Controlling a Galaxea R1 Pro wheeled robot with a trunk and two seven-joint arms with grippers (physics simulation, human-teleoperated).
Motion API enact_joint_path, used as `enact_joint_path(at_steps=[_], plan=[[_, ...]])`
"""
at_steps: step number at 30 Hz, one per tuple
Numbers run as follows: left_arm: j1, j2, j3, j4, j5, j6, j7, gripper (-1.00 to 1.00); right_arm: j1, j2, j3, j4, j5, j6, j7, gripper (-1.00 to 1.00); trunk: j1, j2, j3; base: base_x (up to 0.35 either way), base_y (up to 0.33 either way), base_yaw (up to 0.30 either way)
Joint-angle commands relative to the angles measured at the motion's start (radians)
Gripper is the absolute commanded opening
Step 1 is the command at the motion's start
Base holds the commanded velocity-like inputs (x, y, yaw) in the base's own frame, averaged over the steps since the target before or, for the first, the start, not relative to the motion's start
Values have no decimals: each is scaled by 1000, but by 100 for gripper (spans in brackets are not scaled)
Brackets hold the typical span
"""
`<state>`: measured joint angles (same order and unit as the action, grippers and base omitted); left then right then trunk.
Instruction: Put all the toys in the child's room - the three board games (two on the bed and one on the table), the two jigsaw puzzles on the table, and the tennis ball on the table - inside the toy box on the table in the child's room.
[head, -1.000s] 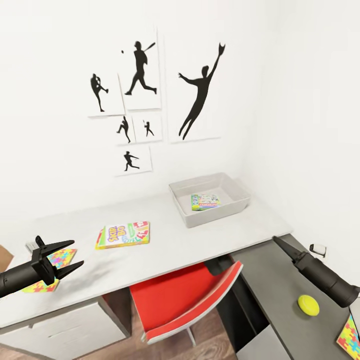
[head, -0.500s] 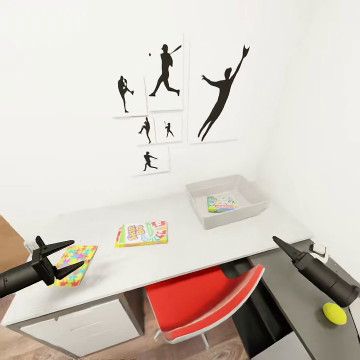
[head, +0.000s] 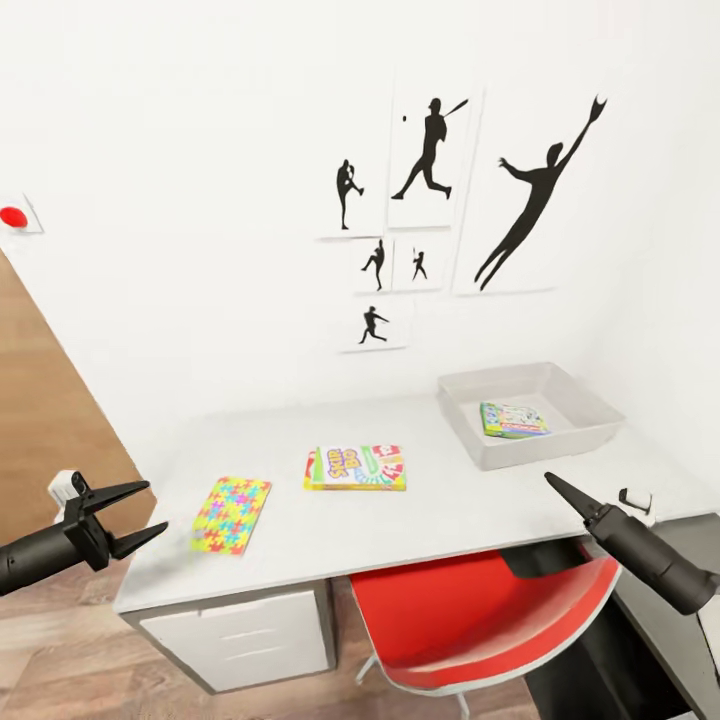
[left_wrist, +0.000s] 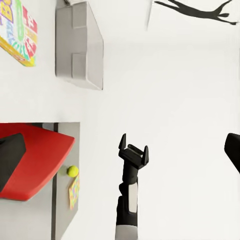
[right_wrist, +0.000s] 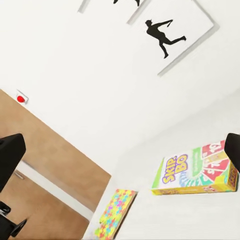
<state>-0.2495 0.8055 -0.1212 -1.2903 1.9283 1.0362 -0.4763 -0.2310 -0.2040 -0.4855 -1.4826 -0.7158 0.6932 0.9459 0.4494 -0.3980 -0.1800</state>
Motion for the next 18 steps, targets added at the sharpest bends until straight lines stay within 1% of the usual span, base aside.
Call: enact_joint_path(at_steps=[1, 18], plan=[[-2, 1, -3, 2, -5, 1, -10, 100, -1, 0, -1, -1, -4, 6, 1, 100, 1, -2, -1, 0, 279, 239], [-2, 0, -4, 2, -5, 1, -9, 100, -1, 0, -1, -1, -4, 6, 0, 100, 1, -2, 16, 0, 279, 239]])
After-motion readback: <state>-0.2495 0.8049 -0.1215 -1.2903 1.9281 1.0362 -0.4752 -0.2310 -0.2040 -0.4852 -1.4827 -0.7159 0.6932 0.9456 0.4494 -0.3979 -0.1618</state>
